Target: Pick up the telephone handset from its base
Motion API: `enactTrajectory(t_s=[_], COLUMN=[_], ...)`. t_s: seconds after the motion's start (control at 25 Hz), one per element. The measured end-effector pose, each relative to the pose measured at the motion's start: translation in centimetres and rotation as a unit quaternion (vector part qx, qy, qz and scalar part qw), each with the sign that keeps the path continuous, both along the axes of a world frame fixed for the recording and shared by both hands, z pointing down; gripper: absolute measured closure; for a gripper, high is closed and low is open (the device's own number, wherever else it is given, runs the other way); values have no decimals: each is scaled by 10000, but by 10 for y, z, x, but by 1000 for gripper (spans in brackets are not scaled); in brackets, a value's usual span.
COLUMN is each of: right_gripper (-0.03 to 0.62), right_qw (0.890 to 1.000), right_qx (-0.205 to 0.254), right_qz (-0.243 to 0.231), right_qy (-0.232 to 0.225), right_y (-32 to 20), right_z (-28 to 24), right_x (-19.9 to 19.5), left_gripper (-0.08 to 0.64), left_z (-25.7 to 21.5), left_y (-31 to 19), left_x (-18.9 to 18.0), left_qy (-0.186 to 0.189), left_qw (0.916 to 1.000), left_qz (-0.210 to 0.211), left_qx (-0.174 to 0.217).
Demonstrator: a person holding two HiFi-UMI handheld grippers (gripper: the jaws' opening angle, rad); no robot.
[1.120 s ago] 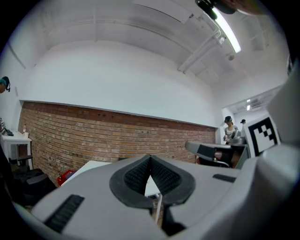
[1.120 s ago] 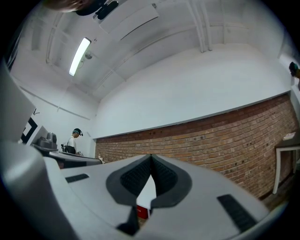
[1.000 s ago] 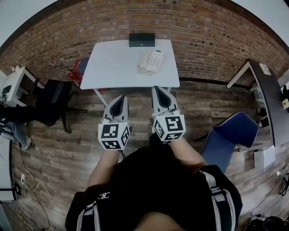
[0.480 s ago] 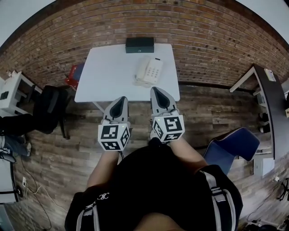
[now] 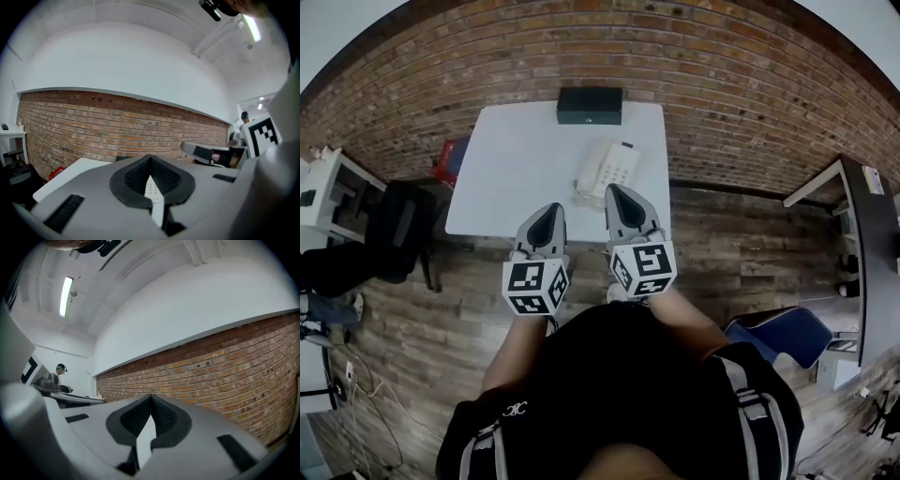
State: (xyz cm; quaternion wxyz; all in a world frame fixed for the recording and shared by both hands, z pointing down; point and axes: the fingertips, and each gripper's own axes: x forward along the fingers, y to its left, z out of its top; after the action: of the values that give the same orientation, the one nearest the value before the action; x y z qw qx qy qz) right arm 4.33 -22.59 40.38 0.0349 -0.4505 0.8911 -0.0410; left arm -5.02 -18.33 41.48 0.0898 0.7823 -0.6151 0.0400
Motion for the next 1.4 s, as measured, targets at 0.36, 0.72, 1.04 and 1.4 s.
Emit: enactTrajectory(t_s=[0.36, 0.72, 1.04, 1.4], right_gripper=[594, 594, 592, 589], right_qw=[9992, 9984, 9885, 9694], right_qx=[-248, -562, -1228, -1798], right_qz=[-301, -66, 859, 1598], right_qy=[53, 93, 201, 484], right_y=[-72, -123, -174, -214], right_z=[15, 35, 76, 125], right_x=[3, -19, -54, -69], left_gripper=[558, 558, 558, 558], left_z=[-2, 7, 15, 29], left_y=[-69, -111, -154, -184], left_x=[3, -16, -59, -102], left_qy=[147, 155, 177, 214], left_qw=[9989, 9991, 9996, 9988], left_qz=[-447, -387, -133, 160], left_qx=[91, -20, -188, -404])
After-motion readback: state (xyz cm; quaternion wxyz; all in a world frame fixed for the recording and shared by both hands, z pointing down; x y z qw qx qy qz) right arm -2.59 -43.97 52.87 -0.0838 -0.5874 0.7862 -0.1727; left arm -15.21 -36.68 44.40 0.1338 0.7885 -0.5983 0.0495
